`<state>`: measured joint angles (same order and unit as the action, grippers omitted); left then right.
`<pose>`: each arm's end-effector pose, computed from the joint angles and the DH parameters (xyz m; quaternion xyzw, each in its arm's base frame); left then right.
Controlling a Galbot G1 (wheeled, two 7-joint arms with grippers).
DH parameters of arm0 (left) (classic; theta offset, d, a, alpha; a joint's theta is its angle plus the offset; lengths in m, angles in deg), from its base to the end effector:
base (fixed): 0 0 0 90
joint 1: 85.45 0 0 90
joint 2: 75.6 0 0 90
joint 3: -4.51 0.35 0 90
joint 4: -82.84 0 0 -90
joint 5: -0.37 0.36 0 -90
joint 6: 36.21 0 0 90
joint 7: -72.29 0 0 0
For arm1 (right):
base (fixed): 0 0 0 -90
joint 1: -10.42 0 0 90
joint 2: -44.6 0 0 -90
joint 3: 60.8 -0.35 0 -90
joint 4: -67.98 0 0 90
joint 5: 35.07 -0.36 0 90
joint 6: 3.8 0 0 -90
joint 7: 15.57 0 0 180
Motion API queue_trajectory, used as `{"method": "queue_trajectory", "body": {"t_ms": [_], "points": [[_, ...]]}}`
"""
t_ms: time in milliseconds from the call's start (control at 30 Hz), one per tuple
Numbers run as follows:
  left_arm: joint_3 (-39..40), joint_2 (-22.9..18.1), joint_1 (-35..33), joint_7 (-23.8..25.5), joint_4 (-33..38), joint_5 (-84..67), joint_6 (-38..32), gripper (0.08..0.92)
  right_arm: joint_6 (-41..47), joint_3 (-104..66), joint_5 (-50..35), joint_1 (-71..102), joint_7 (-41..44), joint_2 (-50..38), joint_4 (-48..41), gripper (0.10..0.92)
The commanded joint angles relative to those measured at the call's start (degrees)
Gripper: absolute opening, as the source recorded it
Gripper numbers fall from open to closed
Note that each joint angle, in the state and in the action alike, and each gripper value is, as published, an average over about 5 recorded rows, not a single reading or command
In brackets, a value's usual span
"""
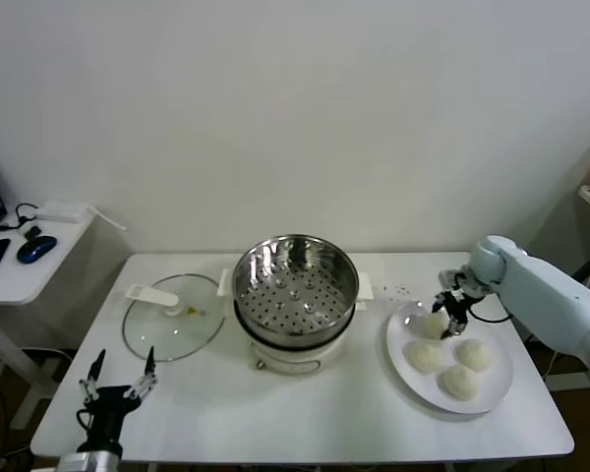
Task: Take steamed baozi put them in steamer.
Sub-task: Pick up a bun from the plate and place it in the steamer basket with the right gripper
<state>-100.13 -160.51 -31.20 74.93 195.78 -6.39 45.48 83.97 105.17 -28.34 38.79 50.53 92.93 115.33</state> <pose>0.1426 0.1021 -0.3509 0.0691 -0.9960 -0.0487 0.0286 0.5711 -0.2030 -0.2355 0.5218 -0.5268 0.5196 0.4245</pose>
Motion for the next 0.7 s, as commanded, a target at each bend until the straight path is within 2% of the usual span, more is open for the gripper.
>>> {"method": "queue_trajectory", "body": {"t_ms": [33,233,433,700], "points": [[-0.04,0.0,-0.03,-0.04,-0.03,-0.05,-0.03,0.823,-0.07,0.04,-0.05,-0.71,0.01,-0.38,1.43,0.67],[-0.12,0.01,-0.12,-0.08,0.13,-0.04,-0.03,0.823,-2.27,3.61,-1.28,-6.21,0.23,-3.67,9.45,0.673],[-0.02,-0.23,-0.04,-0.32,0.43,0.19,0.31,0.823,-5.81,10.33,-4.22,-17.73,0.05,-5.94,19.54,0.71],[0.15,-0.52,-0.33,-0.77,0.6,0.47,0.48,0.823,-8.74,18.4,-9.1,-32.32,0.37,-3.29,27.26,0.721]]}}
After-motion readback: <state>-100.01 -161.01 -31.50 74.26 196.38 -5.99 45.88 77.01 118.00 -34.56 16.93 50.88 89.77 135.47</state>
